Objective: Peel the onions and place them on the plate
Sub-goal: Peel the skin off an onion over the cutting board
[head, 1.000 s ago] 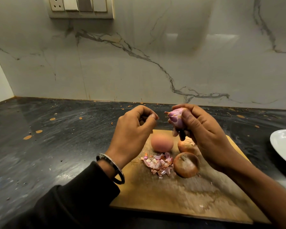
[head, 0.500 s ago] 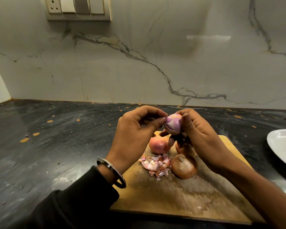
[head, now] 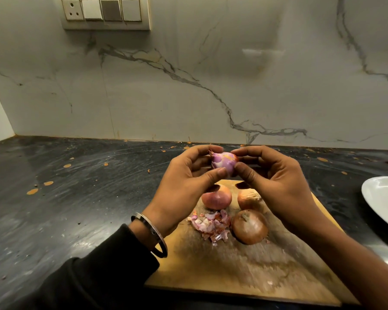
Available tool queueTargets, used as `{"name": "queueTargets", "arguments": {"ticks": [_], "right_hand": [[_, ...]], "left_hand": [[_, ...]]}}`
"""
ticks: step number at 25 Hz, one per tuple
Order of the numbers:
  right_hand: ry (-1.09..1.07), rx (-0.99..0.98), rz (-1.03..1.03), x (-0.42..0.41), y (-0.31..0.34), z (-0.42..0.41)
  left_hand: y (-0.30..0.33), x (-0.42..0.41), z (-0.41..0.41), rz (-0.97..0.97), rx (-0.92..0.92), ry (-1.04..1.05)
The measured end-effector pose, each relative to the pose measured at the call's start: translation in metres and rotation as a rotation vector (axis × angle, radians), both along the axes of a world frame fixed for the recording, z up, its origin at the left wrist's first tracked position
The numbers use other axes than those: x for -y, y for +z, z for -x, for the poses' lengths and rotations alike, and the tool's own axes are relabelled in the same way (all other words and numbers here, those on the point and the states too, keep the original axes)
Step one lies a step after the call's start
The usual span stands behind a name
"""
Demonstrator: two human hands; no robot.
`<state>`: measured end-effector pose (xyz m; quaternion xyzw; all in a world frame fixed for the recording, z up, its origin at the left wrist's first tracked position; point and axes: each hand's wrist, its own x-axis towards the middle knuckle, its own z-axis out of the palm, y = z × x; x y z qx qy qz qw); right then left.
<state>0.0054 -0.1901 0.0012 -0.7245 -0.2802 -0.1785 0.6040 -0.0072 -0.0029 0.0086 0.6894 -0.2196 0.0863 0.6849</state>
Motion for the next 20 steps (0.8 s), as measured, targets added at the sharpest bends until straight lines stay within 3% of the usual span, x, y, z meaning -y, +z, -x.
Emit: {"name": "queueTargets", "arguments": {"ticks": [5, 12, 20], "right_hand": [[-0.062, 0.114, 0.063, -0.0004, -0.0002, 0.0031], [-0.217, 0.232, 0.172, 0.0007, -0.0055, 0.0029], [-0.152, 0.12, 0.109, 0.0003, -0.0015, 0.0041]], "left_hand": [[0.0023, -0.0037, -0.0025, 0.048, -0.06, -0.091], [-0.0009, -0.0009, -0.0009, -0.014, -0.018, -0.018], [-0.0008, -0.0005, -0.0007, -0.02, -0.027, -0.003]]}}
